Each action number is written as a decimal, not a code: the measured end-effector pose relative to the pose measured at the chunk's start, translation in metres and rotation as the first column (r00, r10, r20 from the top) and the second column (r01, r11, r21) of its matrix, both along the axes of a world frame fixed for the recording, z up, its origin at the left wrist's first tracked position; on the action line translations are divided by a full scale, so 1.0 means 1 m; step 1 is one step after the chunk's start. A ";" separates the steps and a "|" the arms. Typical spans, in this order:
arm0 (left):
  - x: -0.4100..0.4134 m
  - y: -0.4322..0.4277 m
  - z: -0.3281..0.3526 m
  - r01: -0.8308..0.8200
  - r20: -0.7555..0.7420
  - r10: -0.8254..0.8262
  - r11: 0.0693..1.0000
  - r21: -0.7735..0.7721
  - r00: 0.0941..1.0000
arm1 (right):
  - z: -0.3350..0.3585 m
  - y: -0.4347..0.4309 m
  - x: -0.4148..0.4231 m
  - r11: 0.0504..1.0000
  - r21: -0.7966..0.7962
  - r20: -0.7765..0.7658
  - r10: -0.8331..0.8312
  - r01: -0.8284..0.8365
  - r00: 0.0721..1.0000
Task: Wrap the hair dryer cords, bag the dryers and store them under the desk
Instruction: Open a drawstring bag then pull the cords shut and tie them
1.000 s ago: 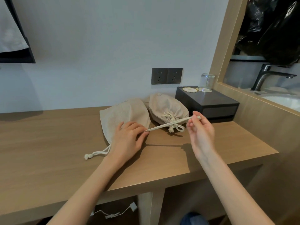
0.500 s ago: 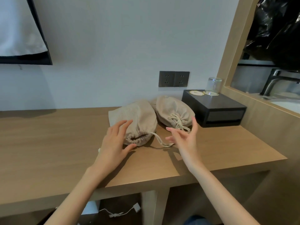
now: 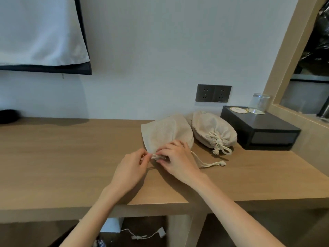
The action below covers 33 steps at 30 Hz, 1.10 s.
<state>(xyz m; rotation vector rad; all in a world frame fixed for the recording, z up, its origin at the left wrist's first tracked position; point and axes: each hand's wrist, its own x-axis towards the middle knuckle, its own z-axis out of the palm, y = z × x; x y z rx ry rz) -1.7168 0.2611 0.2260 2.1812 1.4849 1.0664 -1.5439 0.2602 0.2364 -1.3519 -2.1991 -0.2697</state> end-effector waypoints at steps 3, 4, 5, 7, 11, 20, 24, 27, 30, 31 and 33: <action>0.000 -0.007 0.007 -0.019 0.000 0.019 1.000 0.012 1.000 | -0.007 0.003 0.000 0.997 0.071 0.039 -0.022 0.020 0.999; -0.001 -0.008 0.010 -0.024 0.029 0.024 1.000 0.017 0.999 | -0.009 0.003 0.003 0.994 0.100 0.019 -0.038 0.036 0.999; -0.003 -0.008 0.012 -0.021 0.092 0.019 1.000 0.021 0.996 | -0.011 0.003 0.007 0.991 0.124 -0.011 -0.058 0.059 0.998; -0.008 -0.007 0.014 -0.004 0.275 -0.001 1.000 0.018 0.961 | -0.014 0.002 0.017 0.986 0.127 -0.080 -0.093 0.103 0.992; -0.010 -0.009 0.010 0.035 0.380 -0.025 0.999 -0.018 0.925 | -0.019 0.001 0.035 0.990 0.078 -0.133 -0.111 0.122 0.985; 0.002 -0.005 0.008 0.360 0.746 -0.061 0.900 -0.247 0.663 | -0.010 -0.017 0.062 0.980 0.034 -0.342 -0.174 0.197 0.924; 0.028 -0.003 0.013 0.482 0.866 -0.103 0.859 -0.170 0.489 | -0.011 -0.023 0.076 0.916 -0.245 -0.349 -0.389 0.318 0.852; 0.051 0.001 0.022 0.541 0.900 -0.157 0.835 -0.098 0.406 | -0.011 -0.028 0.074 0.913 -0.379 -0.416 -0.316 0.153 0.853; 0.067 0.009 0.026 0.482 0.884 -0.158 0.872 -0.083 0.439 | -0.005 -0.030 0.072 0.921 -0.387 -0.553 -0.263 0.037 0.791; 0.069 0.012 0.026 0.427 0.840 -0.169 0.901 -0.081 0.516 | -0.003 -0.030 0.072 0.925 -0.381 -0.596 -0.249 0.004 0.763; 0.070 0.014 0.028 0.314 0.694 -0.220 0.950 -0.009 0.686 | 0.002 -0.029 0.073 0.923 -0.381 -0.678 -0.235 -0.060 0.697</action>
